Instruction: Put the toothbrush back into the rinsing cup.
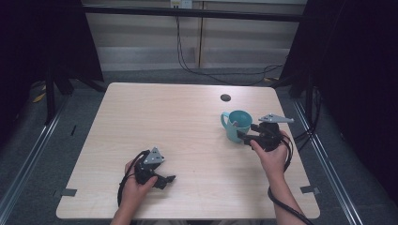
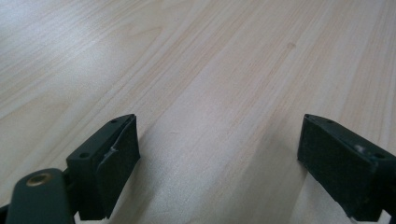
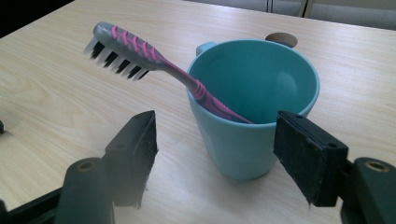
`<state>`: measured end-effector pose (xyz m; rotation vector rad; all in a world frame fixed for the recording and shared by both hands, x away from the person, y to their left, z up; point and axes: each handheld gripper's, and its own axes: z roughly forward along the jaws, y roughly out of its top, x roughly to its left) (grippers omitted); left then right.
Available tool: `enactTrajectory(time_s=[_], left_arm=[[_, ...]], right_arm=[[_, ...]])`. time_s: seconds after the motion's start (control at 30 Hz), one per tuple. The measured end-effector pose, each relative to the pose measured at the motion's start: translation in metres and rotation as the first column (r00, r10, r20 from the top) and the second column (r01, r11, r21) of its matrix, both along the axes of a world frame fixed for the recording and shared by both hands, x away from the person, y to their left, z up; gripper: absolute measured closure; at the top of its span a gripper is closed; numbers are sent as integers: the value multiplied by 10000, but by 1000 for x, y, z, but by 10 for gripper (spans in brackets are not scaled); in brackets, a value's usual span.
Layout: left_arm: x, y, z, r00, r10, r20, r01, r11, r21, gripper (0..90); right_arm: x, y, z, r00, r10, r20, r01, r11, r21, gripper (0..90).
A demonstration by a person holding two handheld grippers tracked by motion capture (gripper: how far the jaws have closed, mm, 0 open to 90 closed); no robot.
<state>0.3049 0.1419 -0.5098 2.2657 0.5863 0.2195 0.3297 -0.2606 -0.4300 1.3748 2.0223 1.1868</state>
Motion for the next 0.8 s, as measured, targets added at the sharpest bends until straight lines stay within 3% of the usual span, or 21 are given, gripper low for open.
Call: enactTrajectory(time_s=[0.37,0.8], left_arm=[[0,0,0,10000,0,-1,0,10000,-1,124],[0,0,0,10000,-1,0,1,10000,1,124]], right_arm=[[-7,3,0,9996,277,-97,-279,9995,-162,259],[-20,11,-15,9959,805,-409,-821,9960,-366,224]])
